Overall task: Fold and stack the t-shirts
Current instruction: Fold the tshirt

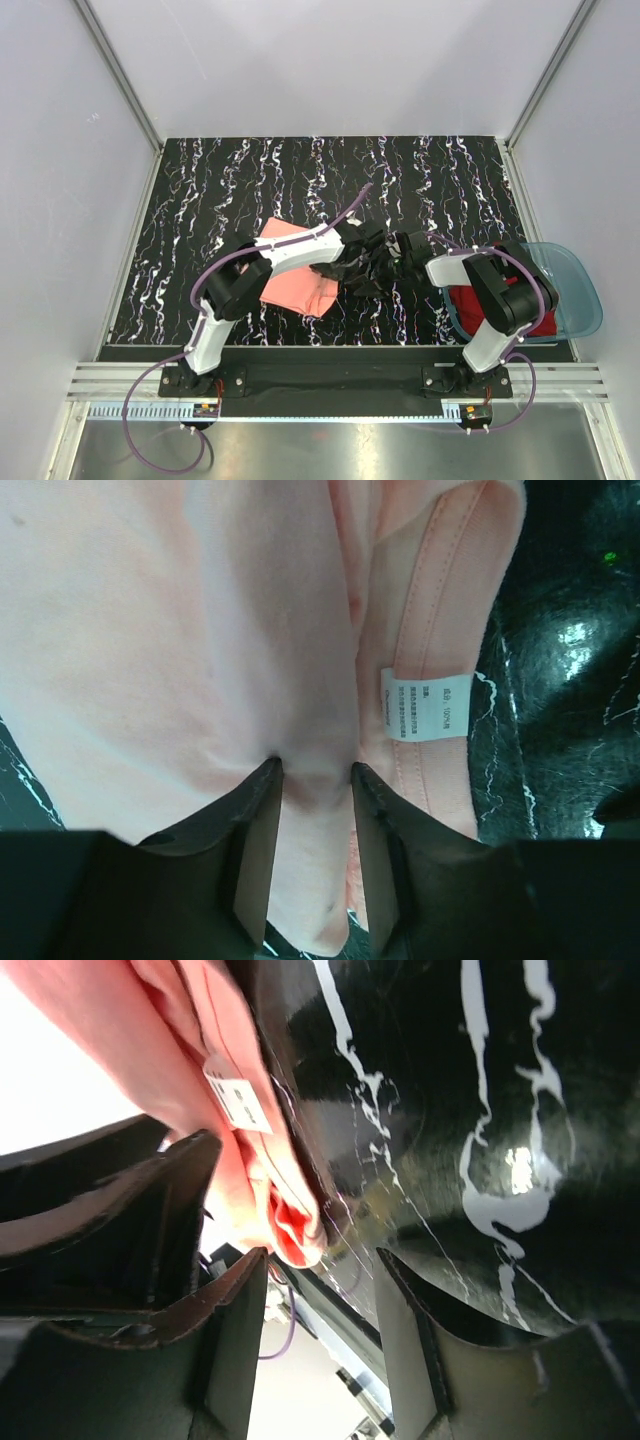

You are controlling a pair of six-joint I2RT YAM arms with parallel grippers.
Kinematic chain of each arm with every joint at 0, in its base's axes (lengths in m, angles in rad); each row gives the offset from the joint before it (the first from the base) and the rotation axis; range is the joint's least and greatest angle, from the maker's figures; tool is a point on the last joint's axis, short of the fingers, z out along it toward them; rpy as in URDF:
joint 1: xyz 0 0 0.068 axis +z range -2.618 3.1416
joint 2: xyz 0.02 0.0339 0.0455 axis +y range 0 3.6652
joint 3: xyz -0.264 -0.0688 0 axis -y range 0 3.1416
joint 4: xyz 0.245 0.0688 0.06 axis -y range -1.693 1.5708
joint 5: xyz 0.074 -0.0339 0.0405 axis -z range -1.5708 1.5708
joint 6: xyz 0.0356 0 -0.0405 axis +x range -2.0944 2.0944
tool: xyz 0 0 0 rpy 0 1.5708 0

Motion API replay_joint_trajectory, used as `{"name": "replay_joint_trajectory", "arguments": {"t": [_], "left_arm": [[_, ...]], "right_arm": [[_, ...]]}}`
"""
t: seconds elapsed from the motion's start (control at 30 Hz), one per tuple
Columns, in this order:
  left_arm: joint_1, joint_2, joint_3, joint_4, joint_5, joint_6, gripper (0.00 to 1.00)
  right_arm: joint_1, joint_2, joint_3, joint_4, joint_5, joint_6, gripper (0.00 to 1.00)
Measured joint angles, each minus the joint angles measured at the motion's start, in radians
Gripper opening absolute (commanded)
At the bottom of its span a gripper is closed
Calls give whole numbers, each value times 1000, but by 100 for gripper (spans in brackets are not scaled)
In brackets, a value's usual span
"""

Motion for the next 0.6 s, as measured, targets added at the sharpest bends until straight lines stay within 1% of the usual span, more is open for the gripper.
{"name": "replay_joint_trajectory", "arguments": {"t": [0.03, 0.1, 0.13, 0.17, 0.2, 0.23, 0.3, 0.43, 0.47, 0.6], "left_arm": [[0, 2, -7, 7, 0, 2, 28], [0, 5, -19, 14, -1, 9, 17], [0, 7, -26, 20, -1, 12, 10], [0, 9, -31, 25, -1, 16, 7], [0, 11, -33, 26, -1, 19, 6], [0, 11, -37, 31, -1, 23, 5], [0, 11, -37, 32, -1, 29, 0], [8, 9, -37, 33, 5, 37, 0], [12, 6, -37, 33, 11, 38, 0], [40, -29, -42, 41, 39, 41, 0]], "right_arm": [[0, 4, 1, 9, 0, 7, 52], [0, 11, 2, 24, -1, 19, 51], [0, 13, 2, 30, 0, 25, 49], [0, 14, 3, 35, -1, 29, 49], [0, 14, 3, 37, -1, 34, 48], [0, 15, 4, 40, -1, 36, 45], [0, 20, 5, 50, -3, 40, 42], [0, 45, 23, 56, -7, 46, 33], [0, 49, 29, 56, -8, 48, 28], [0, 67, 74, 56, -16, 58, 17]]}}
